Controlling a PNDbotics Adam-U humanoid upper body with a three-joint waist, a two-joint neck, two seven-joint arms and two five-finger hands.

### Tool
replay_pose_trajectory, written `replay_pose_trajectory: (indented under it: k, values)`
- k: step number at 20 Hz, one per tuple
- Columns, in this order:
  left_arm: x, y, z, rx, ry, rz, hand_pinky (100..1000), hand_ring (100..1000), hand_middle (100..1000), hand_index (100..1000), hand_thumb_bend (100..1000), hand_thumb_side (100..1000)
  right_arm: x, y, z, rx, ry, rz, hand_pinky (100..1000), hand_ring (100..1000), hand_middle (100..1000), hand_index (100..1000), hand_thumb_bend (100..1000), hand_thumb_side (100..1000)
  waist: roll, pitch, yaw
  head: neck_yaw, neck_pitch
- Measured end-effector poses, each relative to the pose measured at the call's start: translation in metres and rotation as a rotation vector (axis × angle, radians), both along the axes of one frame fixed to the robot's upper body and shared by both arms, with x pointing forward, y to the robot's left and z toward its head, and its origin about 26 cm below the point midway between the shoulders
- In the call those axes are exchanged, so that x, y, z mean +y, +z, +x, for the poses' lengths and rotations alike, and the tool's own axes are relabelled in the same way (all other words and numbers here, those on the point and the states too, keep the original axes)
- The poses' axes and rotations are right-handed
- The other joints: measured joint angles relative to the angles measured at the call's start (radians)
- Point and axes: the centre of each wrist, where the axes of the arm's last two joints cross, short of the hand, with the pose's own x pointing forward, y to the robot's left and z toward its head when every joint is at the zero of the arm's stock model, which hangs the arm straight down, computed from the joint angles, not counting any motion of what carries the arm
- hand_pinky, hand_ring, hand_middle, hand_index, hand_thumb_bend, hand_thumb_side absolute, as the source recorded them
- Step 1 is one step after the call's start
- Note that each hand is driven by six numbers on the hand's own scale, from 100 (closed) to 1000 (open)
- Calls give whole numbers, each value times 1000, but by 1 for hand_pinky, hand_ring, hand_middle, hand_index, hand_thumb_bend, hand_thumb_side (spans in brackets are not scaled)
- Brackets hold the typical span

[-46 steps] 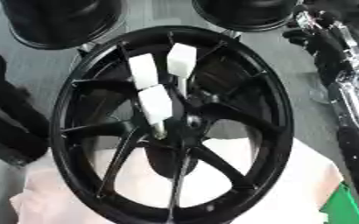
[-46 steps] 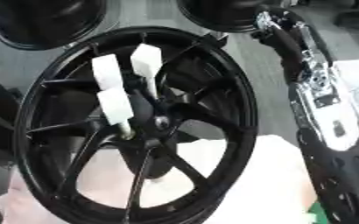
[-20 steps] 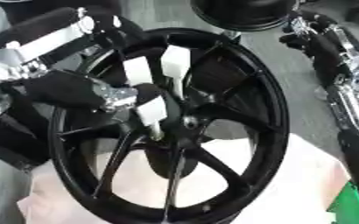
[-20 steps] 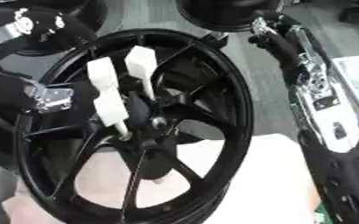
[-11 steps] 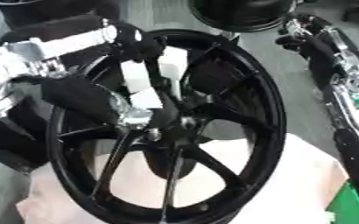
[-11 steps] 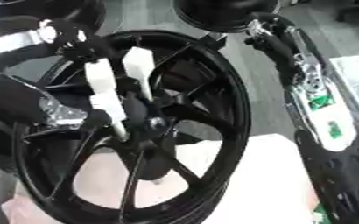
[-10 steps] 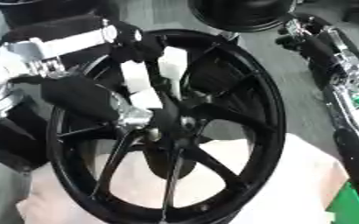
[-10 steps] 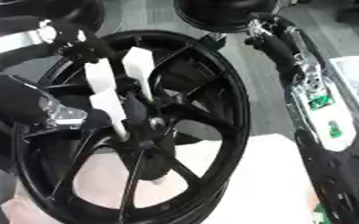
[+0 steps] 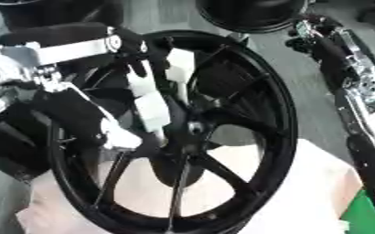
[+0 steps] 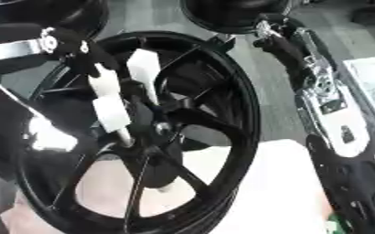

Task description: Pull the pin out of the wheel hub.

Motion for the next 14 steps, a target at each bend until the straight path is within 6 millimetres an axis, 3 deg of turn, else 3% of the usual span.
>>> replay_pose_trajectory:
  k: [3,6,10,14]
  values:
    - [5,5,4,-6,-21,55,844,792,800,844,588,100,1,0,0,-1,4,-2,835,673,615,804,147,479,1,0,0,0,0]
    - [16,30,10,-4,-60,202,844,792,795,837,552,100,1,0,0,-1,4,-2,835,673,616,804,147,479,-1,0,4,-1,1]
    - [30,50,22,-40,-40,267,828,783,781,835,614,327,1,0,0,0,5,-2,835,672,615,803,149,479,-1,0,5,-1,1]
    - [41,63,39,-56,44,242,824,787,782,836,657,387,1,-1,1,5,5,-3,835,672,615,803,149,478,-1,0,6,-2,1]
